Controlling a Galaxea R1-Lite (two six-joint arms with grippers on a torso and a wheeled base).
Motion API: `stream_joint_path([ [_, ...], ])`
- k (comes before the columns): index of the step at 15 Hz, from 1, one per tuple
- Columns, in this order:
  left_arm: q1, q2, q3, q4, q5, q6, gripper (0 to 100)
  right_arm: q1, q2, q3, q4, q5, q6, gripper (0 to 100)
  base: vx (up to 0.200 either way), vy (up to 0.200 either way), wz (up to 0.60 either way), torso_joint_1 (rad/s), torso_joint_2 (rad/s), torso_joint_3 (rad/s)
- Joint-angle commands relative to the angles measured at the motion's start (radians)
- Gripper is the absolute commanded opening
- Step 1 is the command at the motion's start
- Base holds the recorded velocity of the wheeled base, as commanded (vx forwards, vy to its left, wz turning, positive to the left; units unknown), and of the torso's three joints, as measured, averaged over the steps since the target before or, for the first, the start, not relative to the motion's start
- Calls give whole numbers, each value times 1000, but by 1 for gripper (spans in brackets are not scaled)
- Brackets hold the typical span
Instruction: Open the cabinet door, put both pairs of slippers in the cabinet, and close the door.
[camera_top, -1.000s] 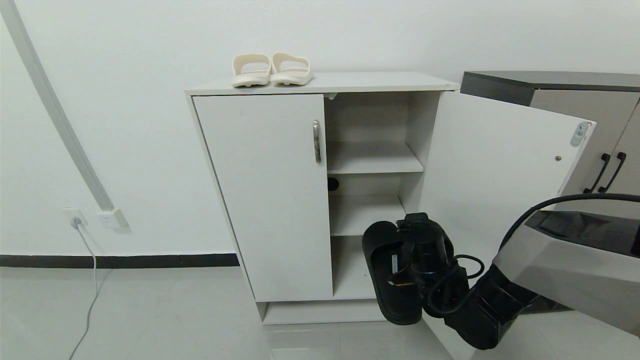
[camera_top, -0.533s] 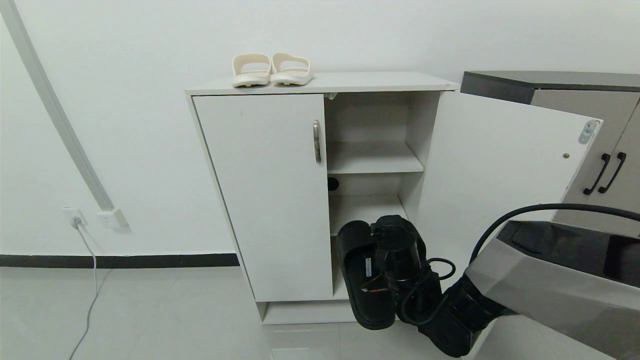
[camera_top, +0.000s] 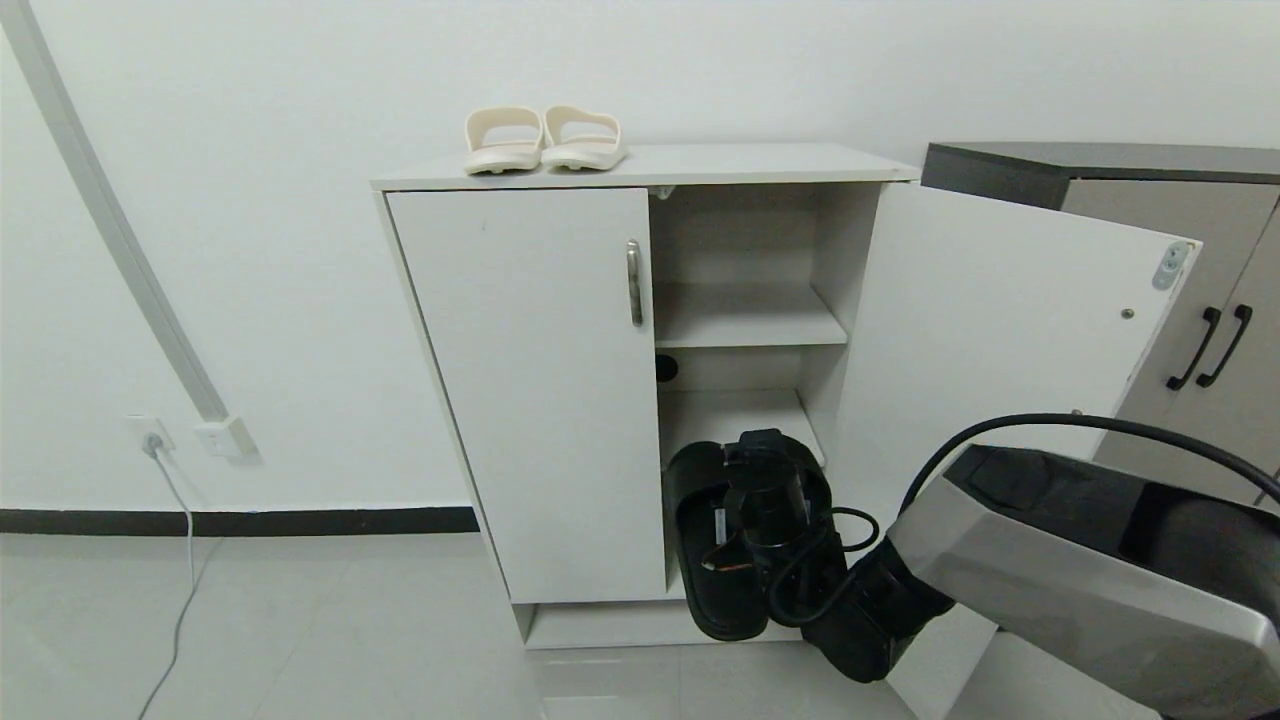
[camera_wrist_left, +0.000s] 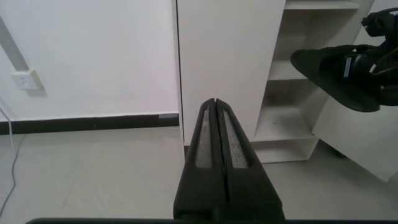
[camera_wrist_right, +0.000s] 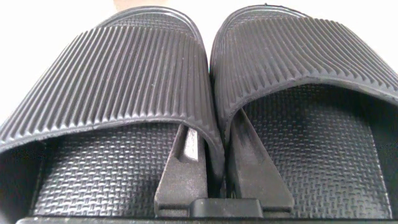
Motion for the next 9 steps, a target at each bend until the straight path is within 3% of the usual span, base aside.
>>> stream_joint_path([
  [1,0,1,0,1,0,0,0,-6,29,-19,1,0,2,0,0,0,0,0,0,0],
  [9,0,1,0,-1,0,0,0,-15,56,-20,-2,-3,3,0,0,0,0,-1,0,-13],
])
